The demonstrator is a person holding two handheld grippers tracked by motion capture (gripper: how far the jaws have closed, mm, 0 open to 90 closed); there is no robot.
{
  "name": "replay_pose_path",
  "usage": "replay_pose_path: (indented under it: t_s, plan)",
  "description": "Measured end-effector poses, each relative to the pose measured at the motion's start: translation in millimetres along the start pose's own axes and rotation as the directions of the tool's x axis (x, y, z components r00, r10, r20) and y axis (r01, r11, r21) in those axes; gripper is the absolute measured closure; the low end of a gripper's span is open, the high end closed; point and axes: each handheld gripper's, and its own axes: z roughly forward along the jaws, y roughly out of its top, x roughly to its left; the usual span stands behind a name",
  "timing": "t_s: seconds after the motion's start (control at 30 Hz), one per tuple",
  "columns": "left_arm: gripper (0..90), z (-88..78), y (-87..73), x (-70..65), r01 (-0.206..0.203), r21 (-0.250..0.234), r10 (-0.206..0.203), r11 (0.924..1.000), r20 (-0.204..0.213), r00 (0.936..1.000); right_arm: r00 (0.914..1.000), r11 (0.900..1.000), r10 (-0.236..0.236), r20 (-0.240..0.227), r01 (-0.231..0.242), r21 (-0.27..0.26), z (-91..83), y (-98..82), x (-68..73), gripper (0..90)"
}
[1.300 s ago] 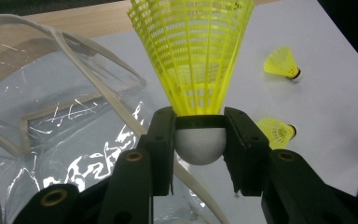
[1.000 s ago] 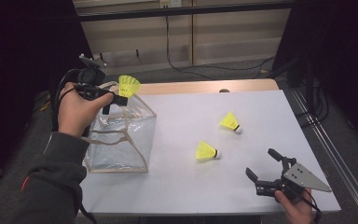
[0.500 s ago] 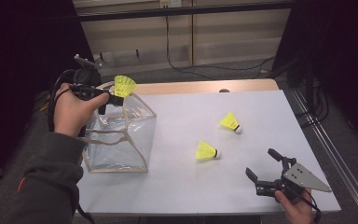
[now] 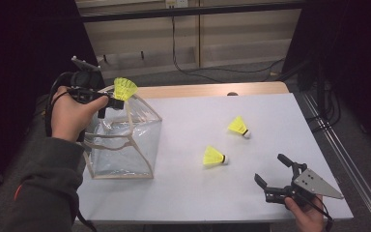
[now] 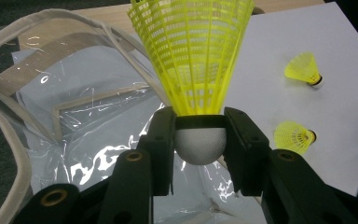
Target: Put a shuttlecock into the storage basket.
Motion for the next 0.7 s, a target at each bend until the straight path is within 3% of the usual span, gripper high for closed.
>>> replay_pose_path:
  t_s: [0.7]
  plan:
    - [64.9, -5.1, -2.4, 8.5, 0.017, -0.009, -0.017, 0.9998, -0.024, 0.9996, 1.0, 1.0, -0.002, 0.001, 0.002, 0.0, -0.1, 0.3, -0.1, 0.9]
